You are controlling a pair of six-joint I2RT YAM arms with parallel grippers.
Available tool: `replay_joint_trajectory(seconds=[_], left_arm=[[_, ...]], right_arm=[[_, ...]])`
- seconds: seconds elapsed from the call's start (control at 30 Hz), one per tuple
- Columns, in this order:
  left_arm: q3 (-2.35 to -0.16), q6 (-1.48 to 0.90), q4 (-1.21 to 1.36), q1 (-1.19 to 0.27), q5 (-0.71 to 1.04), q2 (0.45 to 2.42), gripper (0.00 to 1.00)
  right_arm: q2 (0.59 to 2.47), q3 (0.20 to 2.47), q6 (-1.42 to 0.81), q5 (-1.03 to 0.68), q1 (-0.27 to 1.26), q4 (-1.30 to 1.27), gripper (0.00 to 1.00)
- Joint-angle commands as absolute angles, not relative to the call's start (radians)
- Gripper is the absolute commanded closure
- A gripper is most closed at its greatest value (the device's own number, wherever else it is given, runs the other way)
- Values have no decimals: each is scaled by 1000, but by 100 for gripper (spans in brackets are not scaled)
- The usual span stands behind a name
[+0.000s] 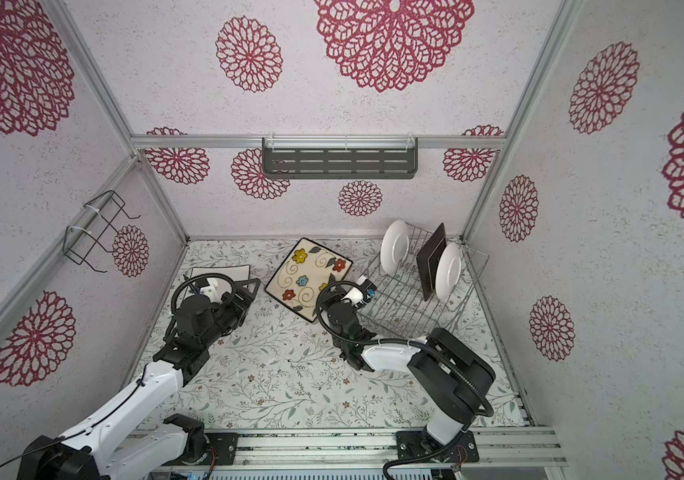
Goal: Unload the plates from the dish rack
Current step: 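Close the left gripper on the flowered plate edge while the right holds it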
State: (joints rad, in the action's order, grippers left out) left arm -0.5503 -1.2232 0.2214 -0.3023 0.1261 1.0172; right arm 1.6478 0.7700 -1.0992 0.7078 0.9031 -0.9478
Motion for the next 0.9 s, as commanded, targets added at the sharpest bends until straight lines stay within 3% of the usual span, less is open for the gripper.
replay_joint_trajectory(seconds=[0.0, 0.3, 0.57, 0.87], left_arm=[[-524, -1229, 273, -310, 132, 1025, 2], [-473, -1253, 324, -310, 149, 1007, 5], [-437, -1310, 457, -310, 186, 1043, 4], [-450, -1312, 582, -311, 221, 1116, 14]], right_arm=[[1617, 847, -1125, 791, 937, -1331, 100], [1701, 833, -1083, 832, 978, -1600, 100], [1714, 868, -1160, 841, 999, -1532, 100], [1680, 894, -1213, 837, 1012, -1373, 100]])
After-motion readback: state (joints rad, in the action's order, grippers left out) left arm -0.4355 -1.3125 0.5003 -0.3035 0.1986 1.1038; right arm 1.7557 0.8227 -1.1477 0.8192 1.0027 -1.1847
